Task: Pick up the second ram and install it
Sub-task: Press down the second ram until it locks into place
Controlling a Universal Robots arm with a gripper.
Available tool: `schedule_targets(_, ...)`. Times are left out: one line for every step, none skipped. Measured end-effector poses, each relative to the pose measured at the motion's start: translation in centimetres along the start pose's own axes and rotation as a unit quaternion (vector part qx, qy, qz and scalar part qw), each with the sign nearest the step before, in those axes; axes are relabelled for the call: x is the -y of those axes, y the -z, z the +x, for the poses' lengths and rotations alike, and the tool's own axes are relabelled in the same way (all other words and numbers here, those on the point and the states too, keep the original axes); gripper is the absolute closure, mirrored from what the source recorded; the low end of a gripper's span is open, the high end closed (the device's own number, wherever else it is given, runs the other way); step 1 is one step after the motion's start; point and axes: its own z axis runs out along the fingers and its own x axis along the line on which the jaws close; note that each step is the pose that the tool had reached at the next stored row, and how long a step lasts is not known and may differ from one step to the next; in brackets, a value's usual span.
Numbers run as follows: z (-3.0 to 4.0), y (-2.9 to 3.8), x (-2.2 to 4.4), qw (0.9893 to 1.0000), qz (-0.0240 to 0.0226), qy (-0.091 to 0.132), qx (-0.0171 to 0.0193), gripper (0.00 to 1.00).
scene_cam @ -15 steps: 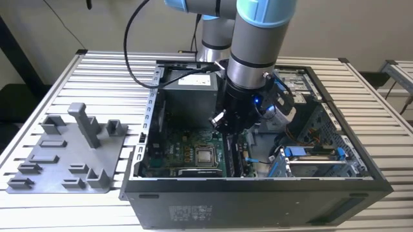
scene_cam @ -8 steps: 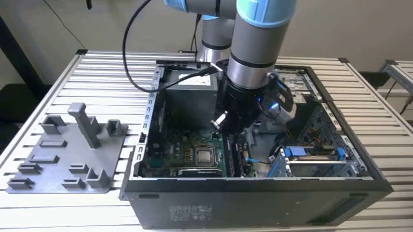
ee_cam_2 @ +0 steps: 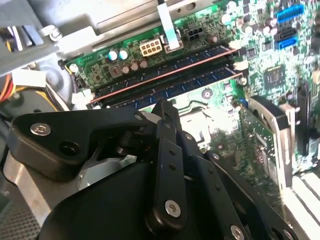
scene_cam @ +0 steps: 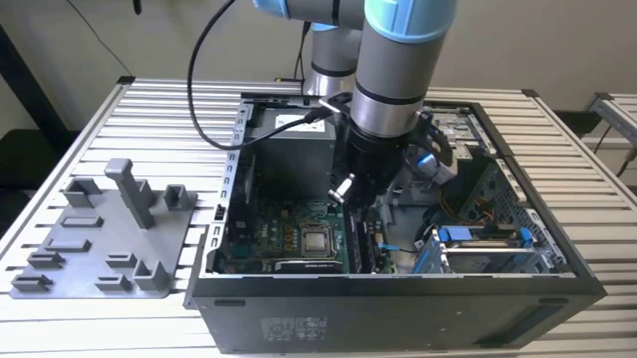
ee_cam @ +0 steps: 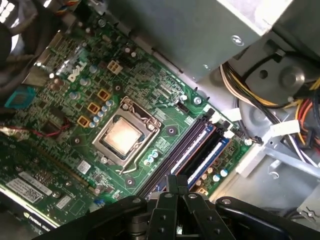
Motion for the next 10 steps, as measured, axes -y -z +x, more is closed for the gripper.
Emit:
schedule_targets(0.00,0.00,0.00,1.0000,0.0000,0.009,0.0001,0.89)
schedule_targets(0.00,0.00,0.00,0.9998,0.0001,0.019,0.0003,0.89)
schedule_targets(0.00,-0.01,0.00,0.9996,0.0001,0.028,0.0004,0.89)
schedule_targets(0.00,-0.01,0.00,0.9993,0.0002,0.037,0.0005,0.89)
schedule_targets(0.00,-0.01,0.00,0.9989,0.0002,0.046,0.0006,0.89)
schedule_targets(0.00,-0.02,0.00,0.9985,0.0002,0.055,0.0009,0.89)
schedule_targets(0.00,-0.02,0.00,0.9980,0.0002,0.064,0.0010,0.89)
schedule_targets(0.00,-0.03,0.00,0.9973,0.0002,0.073,0.0011,0.89)
schedule_targets(0.00,-0.03,0.00,0.9966,0.0003,0.082,0.0012,0.89)
schedule_targets(0.00,-0.04,0.00,0.9958,0.0004,0.091,0.0013,0.89)
